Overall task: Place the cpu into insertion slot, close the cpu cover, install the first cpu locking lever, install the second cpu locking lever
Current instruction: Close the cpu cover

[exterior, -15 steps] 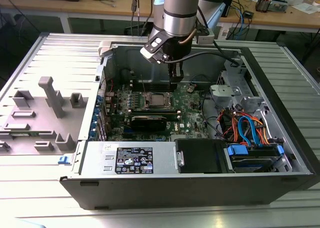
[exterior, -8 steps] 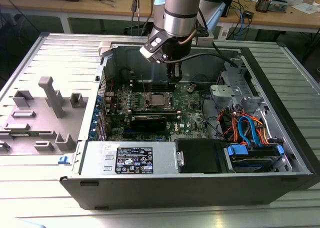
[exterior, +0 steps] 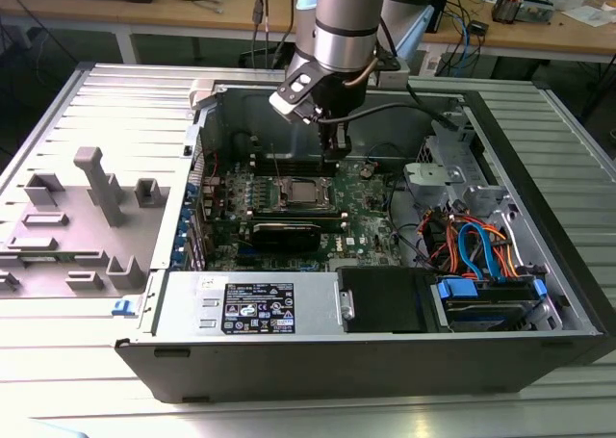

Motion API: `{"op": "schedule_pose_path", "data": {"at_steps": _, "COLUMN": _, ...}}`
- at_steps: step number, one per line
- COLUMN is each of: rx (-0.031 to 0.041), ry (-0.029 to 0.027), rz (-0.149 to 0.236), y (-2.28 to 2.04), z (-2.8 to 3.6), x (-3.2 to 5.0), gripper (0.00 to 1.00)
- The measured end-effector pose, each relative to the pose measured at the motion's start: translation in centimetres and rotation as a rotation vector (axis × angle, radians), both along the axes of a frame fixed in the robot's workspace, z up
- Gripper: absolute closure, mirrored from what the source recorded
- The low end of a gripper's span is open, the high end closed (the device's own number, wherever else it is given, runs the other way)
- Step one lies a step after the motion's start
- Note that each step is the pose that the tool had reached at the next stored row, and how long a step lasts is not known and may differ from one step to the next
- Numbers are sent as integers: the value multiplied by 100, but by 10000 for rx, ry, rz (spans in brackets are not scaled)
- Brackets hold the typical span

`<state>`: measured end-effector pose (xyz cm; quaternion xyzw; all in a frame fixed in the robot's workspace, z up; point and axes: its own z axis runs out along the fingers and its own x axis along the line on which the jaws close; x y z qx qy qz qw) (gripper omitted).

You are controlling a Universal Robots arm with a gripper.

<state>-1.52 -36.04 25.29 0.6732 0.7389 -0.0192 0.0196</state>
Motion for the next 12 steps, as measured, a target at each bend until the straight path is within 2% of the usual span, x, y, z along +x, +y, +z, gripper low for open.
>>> {"op": "schedule_pose_path", "data": {"at_steps": 2, "rx": 1, "ry": 0, "rz": 484, "y": 0, "z": -6, "x": 0, "gripper": 89}}
{"op": "schedule_pose_path", "data": {"at_steps": 7, "rx": 0, "ry": 1, "rz": 1316, "y": 0, "z": -15, "x": 0, "gripper": 89}}
{"op": "schedule_pose_path", "data": {"at_steps": 12, "rx": 1, "ry": 0, "rz": 1353, "y": 0, "z": -15, "x": -1, "gripper": 89}}
